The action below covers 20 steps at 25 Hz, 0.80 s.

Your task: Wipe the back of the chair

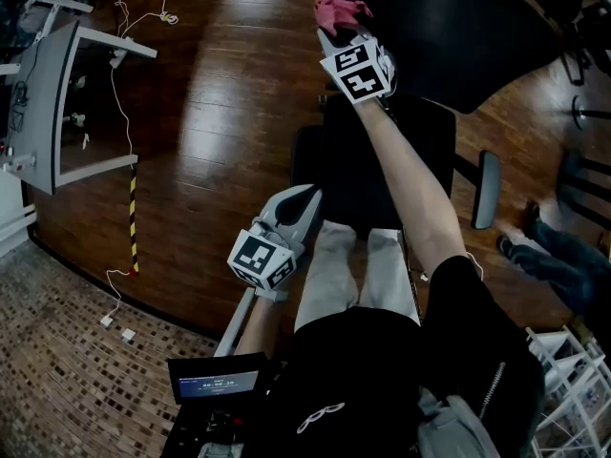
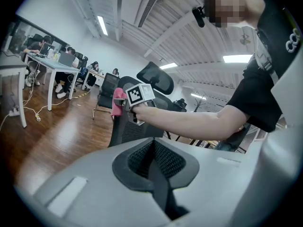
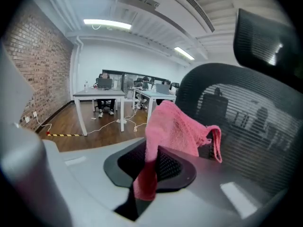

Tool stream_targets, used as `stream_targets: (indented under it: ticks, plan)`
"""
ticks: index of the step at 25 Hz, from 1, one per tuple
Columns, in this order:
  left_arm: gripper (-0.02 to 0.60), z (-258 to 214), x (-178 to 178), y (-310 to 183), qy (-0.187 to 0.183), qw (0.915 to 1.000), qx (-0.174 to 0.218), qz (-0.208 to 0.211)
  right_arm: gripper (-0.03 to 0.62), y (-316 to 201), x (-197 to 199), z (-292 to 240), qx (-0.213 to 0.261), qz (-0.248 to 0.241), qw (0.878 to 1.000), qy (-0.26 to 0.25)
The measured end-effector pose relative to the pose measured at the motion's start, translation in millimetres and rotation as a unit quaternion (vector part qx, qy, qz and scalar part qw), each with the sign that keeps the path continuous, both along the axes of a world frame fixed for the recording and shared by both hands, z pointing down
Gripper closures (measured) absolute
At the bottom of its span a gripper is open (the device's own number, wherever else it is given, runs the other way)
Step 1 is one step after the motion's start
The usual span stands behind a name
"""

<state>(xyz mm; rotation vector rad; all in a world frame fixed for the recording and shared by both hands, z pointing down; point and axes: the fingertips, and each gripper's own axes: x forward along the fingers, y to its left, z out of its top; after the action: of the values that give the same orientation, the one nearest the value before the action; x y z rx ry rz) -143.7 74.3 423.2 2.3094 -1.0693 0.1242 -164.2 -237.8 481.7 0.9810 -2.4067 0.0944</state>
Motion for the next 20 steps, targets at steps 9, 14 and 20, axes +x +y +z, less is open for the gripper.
stream_targets:
  ticks: [9,14,20]
  plan:
    - [0.588,7.8,35.8,-0.2,0.003,0.9997,-0.005,0.024,0.553,-17.3,79.3,13.1,-0.009,0.049,0.999,0.007]
    - [0.588,8.9,58.0,-5.8,0.003,0.9993,-0.005,0.038,0.553,-21.5,131.5,16.3,-0.010,0.080,0.997,0.008]
    - [0.588,7.4,89.8,-9.3,0.007,0.9981,-0.004,0.062,0.553,-21.4,197.4,17.8,-0.011,0.116,0.993,0.015]
